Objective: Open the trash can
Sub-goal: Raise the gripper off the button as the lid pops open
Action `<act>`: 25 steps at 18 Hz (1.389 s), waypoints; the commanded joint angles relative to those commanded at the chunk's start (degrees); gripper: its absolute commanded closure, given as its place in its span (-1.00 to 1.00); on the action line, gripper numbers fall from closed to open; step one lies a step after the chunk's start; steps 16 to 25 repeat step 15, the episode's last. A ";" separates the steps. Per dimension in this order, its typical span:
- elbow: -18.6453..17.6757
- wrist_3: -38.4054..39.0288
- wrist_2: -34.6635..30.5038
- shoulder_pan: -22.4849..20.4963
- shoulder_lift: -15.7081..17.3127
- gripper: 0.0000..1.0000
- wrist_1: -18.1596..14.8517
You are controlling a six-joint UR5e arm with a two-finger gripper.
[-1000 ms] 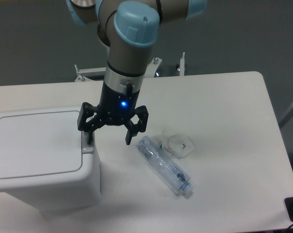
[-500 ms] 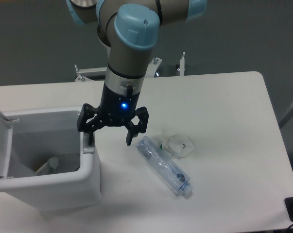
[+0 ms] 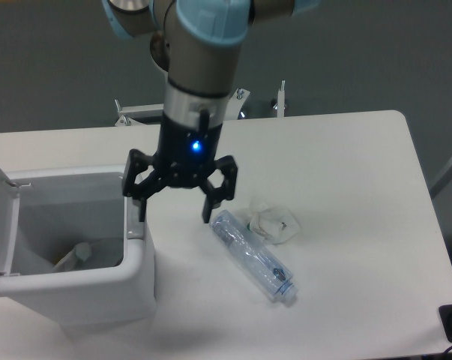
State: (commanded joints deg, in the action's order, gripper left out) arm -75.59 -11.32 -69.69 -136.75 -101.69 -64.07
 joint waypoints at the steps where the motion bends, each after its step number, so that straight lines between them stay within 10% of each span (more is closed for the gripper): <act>1: 0.09 -1.58 -2.27 -0.27 0.00 -1.00 -0.09; 14: -2.80 -29.98 -20.48 -5.72 1.40 -1.00 -7.91; 25: -2.89 -30.08 -20.92 -6.41 1.67 -1.00 -8.00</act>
